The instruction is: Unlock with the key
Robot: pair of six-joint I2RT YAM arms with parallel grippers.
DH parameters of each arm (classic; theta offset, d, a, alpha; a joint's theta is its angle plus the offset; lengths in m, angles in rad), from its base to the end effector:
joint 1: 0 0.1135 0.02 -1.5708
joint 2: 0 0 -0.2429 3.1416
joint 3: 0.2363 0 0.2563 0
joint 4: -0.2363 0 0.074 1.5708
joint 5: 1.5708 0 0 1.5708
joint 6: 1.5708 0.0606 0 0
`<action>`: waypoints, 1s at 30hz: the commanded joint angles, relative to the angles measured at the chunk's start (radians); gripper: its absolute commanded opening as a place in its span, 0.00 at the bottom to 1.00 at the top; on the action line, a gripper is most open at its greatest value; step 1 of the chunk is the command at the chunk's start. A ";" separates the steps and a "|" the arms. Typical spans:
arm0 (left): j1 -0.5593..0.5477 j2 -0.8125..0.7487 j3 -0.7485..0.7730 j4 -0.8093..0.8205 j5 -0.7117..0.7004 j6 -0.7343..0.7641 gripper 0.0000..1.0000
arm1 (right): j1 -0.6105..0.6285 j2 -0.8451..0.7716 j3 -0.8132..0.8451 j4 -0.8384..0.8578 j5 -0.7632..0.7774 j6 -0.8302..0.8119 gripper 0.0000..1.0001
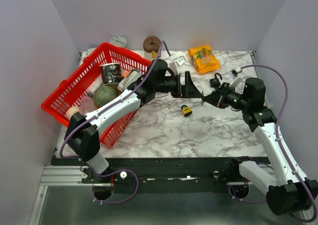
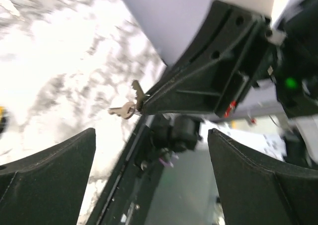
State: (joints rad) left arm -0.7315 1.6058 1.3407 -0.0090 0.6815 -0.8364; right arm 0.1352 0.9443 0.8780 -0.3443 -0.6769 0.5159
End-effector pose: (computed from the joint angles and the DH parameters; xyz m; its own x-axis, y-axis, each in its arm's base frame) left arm 0.2731 -0.2964 0.3161 -0.8550 -0.0071 -0.5186 0.5006 0.2500 -0.8288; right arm 0.2340 0.0701 0.3052 -0.6766 0.2961 -0.6742 -0.3913 0.6311 0.6698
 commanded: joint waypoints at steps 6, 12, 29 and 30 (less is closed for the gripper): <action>-0.068 0.163 0.271 -0.463 -0.497 0.070 0.99 | -0.006 -0.114 0.073 -0.166 0.471 0.003 0.01; -0.086 0.319 0.412 -0.623 -0.623 -0.016 0.99 | -0.006 -0.237 0.116 -0.200 0.597 -0.048 0.01; -0.092 0.655 0.568 -0.786 -0.706 -0.303 0.99 | -0.006 -0.314 0.059 -0.196 0.559 -0.070 0.01; -0.094 0.666 0.572 -0.789 -0.703 -0.326 0.99 | -0.006 -0.315 0.058 -0.190 0.559 -0.070 0.01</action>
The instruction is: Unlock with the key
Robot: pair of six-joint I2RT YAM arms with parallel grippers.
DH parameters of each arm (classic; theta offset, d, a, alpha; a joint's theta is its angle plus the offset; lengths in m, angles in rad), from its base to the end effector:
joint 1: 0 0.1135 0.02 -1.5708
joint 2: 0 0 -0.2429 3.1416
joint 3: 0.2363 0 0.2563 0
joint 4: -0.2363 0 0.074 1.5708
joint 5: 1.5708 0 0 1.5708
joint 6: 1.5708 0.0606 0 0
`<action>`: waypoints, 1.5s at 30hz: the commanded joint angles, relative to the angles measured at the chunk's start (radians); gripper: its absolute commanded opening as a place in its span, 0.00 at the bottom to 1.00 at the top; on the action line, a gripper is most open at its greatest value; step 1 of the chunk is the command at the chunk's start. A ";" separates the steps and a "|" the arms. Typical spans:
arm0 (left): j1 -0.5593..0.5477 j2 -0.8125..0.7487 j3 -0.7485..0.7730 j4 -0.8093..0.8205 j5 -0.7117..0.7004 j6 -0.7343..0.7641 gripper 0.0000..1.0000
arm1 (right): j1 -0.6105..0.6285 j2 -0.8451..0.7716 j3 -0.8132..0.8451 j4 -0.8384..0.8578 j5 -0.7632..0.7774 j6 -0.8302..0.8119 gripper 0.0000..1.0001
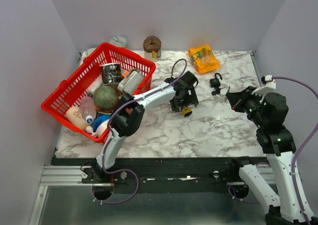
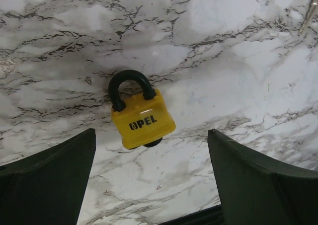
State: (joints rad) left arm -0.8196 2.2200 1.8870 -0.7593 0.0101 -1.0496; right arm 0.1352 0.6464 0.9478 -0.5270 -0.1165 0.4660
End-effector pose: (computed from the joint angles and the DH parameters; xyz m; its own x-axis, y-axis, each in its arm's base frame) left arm 0.3298 -0.3541 0.1628 -0.9382 -0.2659 -0.2215 -0.1599 0.9008 -0.4038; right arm 0.1745 0.0308 0.3611 -0.3086 0.4084 -0.8590 -0.1203 0.8791 0.4612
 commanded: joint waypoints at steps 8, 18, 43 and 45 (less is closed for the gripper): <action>-0.001 0.121 0.069 -0.086 -0.032 -0.128 0.90 | -0.006 -0.042 -0.021 -0.005 0.015 -0.033 0.01; -0.004 0.138 0.067 -0.090 -0.013 -0.102 0.78 | -0.006 -0.028 -0.024 0.004 0.014 -0.033 0.01; -0.021 -0.060 0.023 -0.002 0.053 0.033 0.00 | -0.005 0.047 -0.029 -0.022 -0.282 -0.245 0.01; -0.021 -0.159 -0.058 0.055 0.083 0.013 0.00 | -0.003 0.074 -0.032 -0.042 -0.362 -0.294 0.01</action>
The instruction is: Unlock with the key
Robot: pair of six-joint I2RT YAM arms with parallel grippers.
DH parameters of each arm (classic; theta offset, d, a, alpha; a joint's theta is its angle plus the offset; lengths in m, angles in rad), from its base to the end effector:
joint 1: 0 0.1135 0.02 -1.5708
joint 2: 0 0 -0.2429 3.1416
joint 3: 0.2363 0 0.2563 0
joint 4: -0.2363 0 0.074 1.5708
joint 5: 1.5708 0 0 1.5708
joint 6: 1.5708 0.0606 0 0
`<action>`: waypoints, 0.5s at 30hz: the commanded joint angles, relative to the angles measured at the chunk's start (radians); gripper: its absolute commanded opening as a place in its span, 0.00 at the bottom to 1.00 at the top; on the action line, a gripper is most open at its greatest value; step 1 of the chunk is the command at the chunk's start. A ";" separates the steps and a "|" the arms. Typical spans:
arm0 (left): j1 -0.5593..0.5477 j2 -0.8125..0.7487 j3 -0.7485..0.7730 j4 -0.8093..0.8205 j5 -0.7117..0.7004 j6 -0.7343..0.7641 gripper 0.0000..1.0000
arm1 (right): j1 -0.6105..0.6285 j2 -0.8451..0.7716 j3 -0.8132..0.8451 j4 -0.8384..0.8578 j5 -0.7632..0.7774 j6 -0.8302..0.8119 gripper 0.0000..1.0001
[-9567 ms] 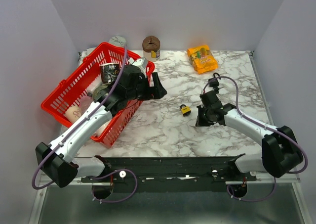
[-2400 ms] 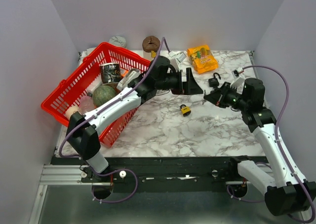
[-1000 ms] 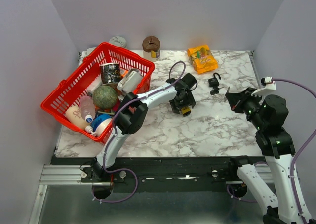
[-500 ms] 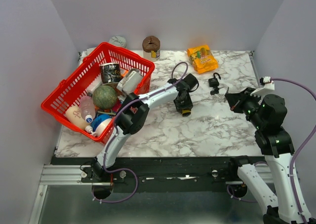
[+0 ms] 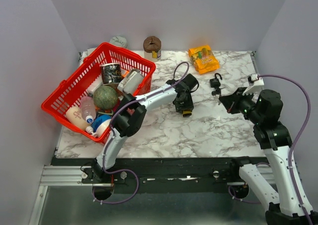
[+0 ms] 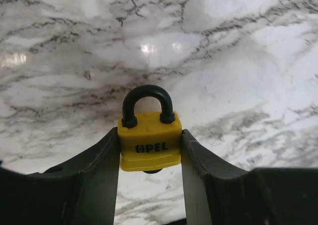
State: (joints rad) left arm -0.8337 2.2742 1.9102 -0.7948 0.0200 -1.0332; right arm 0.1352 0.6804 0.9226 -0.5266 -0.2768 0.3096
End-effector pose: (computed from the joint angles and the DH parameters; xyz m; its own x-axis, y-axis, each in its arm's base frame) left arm 0.3252 -0.3601 0.1428 -0.9559 -0.2247 -0.1893 -0.1472 0.9238 -0.3533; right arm 0.1818 0.0414 0.3472 -0.3835 0.2436 -0.8908 -0.2863 0.8857 0.3655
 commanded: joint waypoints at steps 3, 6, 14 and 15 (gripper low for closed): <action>-0.001 -0.353 -0.198 0.176 0.098 -0.044 0.00 | 0.035 0.067 -0.014 -0.064 -0.259 -0.167 0.01; 0.033 -0.406 -0.218 0.189 0.182 -0.044 0.00 | 0.115 0.111 -0.013 -0.072 -0.240 -0.168 0.01; 0.050 -0.511 -0.329 0.247 0.304 -0.047 0.00 | 0.317 0.258 0.031 -0.058 -0.107 -0.121 0.01; 0.057 -0.521 -0.338 0.250 0.302 -0.045 0.00 | 0.322 0.263 0.032 -0.041 -0.095 -0.107 0.01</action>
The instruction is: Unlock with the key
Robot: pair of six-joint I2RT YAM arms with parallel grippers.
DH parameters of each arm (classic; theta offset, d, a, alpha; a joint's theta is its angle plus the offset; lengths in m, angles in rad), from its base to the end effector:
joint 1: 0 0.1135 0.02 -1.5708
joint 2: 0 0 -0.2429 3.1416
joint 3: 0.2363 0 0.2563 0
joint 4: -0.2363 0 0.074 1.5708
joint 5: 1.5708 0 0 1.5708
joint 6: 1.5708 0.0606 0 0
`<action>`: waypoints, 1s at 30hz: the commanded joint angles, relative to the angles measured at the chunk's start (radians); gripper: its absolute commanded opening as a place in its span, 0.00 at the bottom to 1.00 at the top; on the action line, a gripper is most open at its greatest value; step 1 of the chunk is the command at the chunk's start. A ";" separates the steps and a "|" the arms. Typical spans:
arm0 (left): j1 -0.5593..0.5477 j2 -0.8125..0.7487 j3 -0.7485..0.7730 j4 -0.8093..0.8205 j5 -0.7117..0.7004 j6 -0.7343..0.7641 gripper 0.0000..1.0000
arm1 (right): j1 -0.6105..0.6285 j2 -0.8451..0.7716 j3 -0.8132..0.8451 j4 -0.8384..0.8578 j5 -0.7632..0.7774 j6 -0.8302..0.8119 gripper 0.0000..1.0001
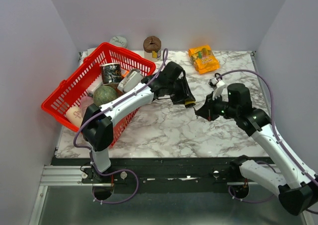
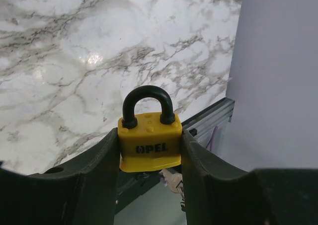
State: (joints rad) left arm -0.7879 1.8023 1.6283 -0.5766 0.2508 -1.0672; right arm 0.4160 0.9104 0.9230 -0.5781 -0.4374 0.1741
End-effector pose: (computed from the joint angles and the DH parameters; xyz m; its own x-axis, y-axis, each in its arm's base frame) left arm 0.2916 -0.3144 0.2754 -0.9457 -0.2524 -0.2046 -0.0282 0.6911 -0.7222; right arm 0.1984 0.1157 0.2994 -0.6028 -0.0948 -0.7922 -0.5978 0.7112 0.3698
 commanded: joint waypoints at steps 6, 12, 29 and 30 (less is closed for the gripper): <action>0.016 -0.086 -0.097 0.043 0.070 -0.008 0.00 | 0.046 0.064 0.022 -0.002 0.118 0.047 0.01; 0.016 -0.100 -0.117 0.052 0.074 -0.010 0.00 | 0.049 0.078 0.004 -0.014 0.089 0.025 0.01; 0.016 -0.110 -0.108 0.041 0.084 0.003 0.00 | 0.072 0.123 -0.012 -0.042 0.140 -0.047 0.01; 0.016 -0.112 -0.108 0.040 0.085 0.001 0.00 | 0.072 0.124 -0.012 -0.043 0.141 -0.053 0.01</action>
State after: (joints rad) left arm -0.7780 1.7428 1.5082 -0.5644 0.2905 -1.0664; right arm 0.4789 1.0245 0.9146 -0.5930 -0.3325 0.1612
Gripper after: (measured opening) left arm 0.523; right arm 0.013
